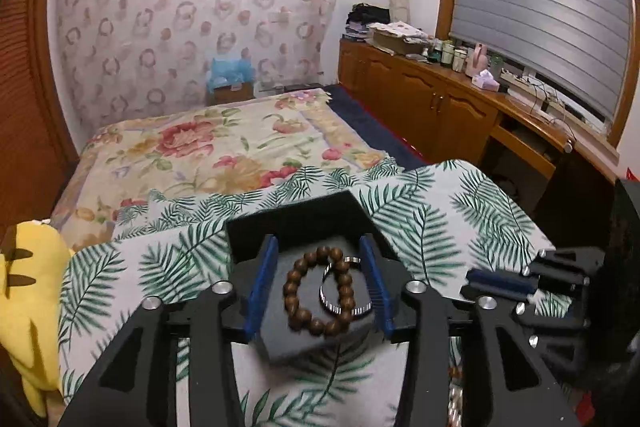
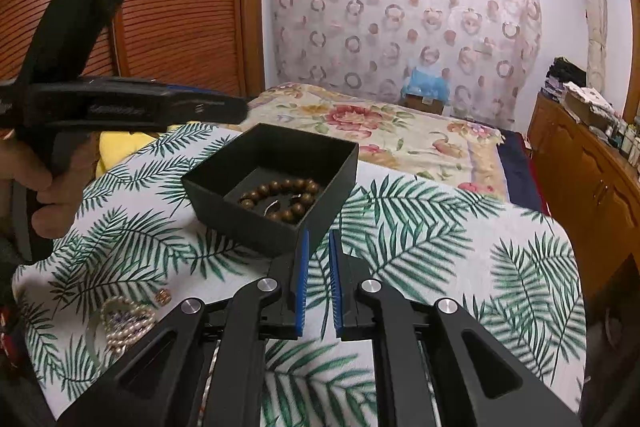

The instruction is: Organize jewelry

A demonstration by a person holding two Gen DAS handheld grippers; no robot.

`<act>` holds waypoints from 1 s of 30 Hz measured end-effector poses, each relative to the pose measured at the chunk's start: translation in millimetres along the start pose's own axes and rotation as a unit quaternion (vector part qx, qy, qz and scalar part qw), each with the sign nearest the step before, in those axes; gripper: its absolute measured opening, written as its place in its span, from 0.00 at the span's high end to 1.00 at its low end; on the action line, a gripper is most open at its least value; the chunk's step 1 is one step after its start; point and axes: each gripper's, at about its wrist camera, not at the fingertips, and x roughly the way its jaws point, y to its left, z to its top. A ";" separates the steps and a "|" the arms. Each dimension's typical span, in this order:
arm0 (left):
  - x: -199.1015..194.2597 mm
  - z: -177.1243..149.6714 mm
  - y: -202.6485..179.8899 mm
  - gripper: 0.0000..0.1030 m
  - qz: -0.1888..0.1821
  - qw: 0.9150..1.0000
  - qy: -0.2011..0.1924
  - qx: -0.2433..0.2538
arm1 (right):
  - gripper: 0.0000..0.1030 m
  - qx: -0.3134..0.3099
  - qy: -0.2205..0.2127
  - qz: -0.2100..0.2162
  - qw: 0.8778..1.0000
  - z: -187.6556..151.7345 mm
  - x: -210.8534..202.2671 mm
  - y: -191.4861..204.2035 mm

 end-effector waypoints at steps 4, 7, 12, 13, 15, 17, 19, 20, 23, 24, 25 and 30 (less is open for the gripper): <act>-22.4 -22.3 -5.6 0.43 0.008 1.000 -0.008 0.020 | 0.89 0.009 -0.001 0.006 1.000 -8.7 -14.5 6.9; -35.5 -37.2 -8.1 0.37 0.001 1.000 -0.011 0.021 | 0.89 0.018 -0.003 0.016 1.000 -16.4 -26.2 14.4; -52.7 -61.5 -9.4 0.34 -0.002 1.000 -0.009 0.016 | 0.89 0.020 -0.001 0.024 1.000 -31.7 -42.2 31.9; -55.9 -66.8 -9.5 0.33 -0.003 1.000 -0.007 0.015 | 0.89 0.019 -0.001 0.025 1.000 -34.4 -44.5 34.4; -61.7 -78.2 -9.6 0.32 -0.002 1.000 -0.003 0.013 | 0.89 0.019 0.003 0.027 0.999 -40.2 -48.7 38.7; -65.6 -87.6 -9.2 0.32 -0.003 1.000 0.001 0.009 | 0.89 0.021 0.009 0.028 0.999 -45.4 -50.3 42.2; -68.2 -99.1 -6.9 0.32 -0.007 1.000 0.011 0.002 | 0.89 0.021 0.017 0.029 0.999 -51.0 -50.1 44.9; -69.0 -103.9 -6.0 0.32 -0.008 1.000 0.015 0.000 | 0.89 0.020 0.022 0.030 0.999 -53.7 -49.6 46.5; -71.2 -120.0 -4.3 0.32 -0.016 0.999 0.029 -0.004 | 0.89 0.018 0.034 0.028 0.999 -60.6 -48.2 49.3; -71.2 -124.0 -3.7 0.36 -0.025 0.999 0.036 -0.007 | 0.89 0.019 0.038 0.028 0.999 -63.2 -47.8 49.9; -69.8 -127.7 -2.6 0.42 -0.039 0.998 0.046 -0.010 | 0.89 0.021 0.041 0.029 0.999 -65.7 -47.4 50.8; -65.4 -144.6 -3.8 0.54 -0.052 0.996 0.074 -0.012 | 0.89 0.025 0.053 0.036 0.998 -77.4 -47.7 56.8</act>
